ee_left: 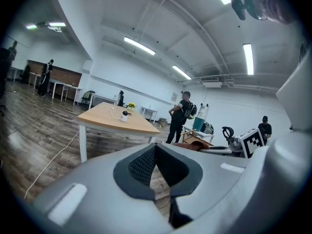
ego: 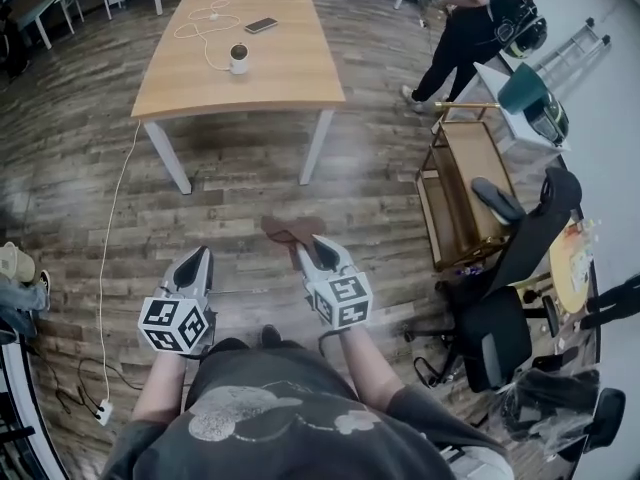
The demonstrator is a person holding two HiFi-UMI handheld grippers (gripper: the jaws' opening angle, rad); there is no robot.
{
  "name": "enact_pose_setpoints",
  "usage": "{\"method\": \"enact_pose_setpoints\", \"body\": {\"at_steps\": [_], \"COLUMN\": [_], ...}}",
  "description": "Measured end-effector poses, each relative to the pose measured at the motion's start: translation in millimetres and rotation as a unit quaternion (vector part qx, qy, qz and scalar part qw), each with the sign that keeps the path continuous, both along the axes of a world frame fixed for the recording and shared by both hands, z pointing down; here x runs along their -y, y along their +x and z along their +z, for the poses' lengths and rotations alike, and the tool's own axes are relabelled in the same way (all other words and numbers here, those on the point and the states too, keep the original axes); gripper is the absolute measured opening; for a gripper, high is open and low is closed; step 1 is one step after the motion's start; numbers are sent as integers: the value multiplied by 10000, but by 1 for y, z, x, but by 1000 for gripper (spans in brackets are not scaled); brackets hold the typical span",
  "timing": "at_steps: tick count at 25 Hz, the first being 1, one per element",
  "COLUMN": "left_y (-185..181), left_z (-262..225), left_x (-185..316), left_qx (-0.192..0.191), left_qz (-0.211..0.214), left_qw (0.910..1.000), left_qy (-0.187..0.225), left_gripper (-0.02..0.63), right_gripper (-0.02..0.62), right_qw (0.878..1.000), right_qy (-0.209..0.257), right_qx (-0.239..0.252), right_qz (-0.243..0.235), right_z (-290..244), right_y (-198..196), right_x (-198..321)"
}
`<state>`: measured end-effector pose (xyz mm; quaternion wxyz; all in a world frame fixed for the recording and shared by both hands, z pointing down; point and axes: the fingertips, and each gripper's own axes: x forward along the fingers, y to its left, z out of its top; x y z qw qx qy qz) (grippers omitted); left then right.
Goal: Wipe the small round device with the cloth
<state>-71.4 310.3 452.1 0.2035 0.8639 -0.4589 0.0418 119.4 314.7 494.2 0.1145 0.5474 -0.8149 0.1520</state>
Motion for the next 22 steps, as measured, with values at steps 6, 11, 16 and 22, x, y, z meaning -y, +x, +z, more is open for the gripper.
{"method": "enact_pose_setpoints", "body": {"at_steps": [6,11,16,22], "left_y": [3,6,17,29], "left_z": [2,8,11,9], "left_x": [11,23,49,86], "left_qx": [101,116,48,-16], "left_qz": [-243,-315,-282,-150], "left_qw": [9996,9994,9996,9999], "left_qy": [56,15,31,64], "left_gripper": [18,18,18,18], "right_gripper": [74,74,74,74], "right_qw": [9999,9998,9999,9999], "right_qy": [50,-122,-93,-15], "right_qx": [-12,170,136,116], "right_qz": [-111,-45,-12,62], "right_z": [1,14,15,9], "right_y": [15,18,28,31], "right_x": [19,29,51,80]}}
